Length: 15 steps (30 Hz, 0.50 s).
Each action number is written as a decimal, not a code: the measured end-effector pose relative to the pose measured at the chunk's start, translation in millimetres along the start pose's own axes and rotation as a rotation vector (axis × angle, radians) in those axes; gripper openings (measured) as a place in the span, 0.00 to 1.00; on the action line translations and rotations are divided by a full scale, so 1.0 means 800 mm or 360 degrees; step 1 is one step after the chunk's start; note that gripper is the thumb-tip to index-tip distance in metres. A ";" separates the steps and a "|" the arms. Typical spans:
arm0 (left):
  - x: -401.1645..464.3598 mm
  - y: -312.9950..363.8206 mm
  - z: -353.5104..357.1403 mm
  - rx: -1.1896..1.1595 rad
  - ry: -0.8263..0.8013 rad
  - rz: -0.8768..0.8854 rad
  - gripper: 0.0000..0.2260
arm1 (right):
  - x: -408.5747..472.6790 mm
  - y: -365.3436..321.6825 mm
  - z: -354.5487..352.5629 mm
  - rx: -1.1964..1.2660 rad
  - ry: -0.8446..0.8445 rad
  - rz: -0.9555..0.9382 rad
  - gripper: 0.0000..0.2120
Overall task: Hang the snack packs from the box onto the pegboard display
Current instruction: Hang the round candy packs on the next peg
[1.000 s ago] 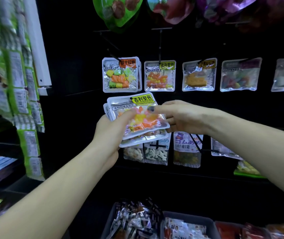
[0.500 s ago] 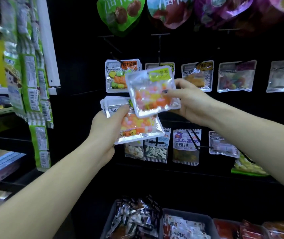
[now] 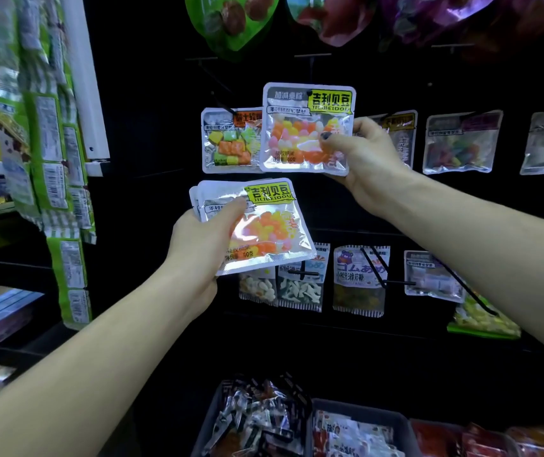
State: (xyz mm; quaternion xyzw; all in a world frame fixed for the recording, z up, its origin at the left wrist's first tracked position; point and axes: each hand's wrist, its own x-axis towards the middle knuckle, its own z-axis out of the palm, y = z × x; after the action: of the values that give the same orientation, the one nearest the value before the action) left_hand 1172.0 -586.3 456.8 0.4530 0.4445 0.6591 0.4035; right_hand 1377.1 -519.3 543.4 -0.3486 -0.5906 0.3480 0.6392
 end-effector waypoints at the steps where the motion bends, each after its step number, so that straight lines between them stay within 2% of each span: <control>1: 0.001 -0.002 0.000 0.0007 0.0000 0.0004 0.26 | 0.002 0.002 0.001 0.0010 0.0003 0.0004 0.09; 5: 0.005 -0.010 0.002 -0.0008 -0.0005 -0.0005 0.29 | 0.012 0.009 0.004 0.0010 0.0043 0.0015 0.08; 9: 0.013 -0.017 0.002 -0.0009 -0.0017 -0.0007 0.18 | 0.024 0.017 0.010 -0.0019 0.0130 0.0009 0.12; 12: 0.019 -0.022 0.005 -0.0024 -0.0027 -0.0031 0.18 | 0.034 0.030 0.010 -0.0068 0.0188 0.0026 0.13; 15: 0.026 -0.026 0.008 -0.0042 -0.0041 -0.0024 0.10 | 0.052 0.044 0.006 -0.0127 0.0209 0.0037 0.15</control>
State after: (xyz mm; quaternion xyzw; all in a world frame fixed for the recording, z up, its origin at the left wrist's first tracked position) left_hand 1175.2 -559.3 442.9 0.4527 0.4339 0.6559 0.4202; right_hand 1373.8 -465.2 534.8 -0.4025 -0.5568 0.3079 0.6581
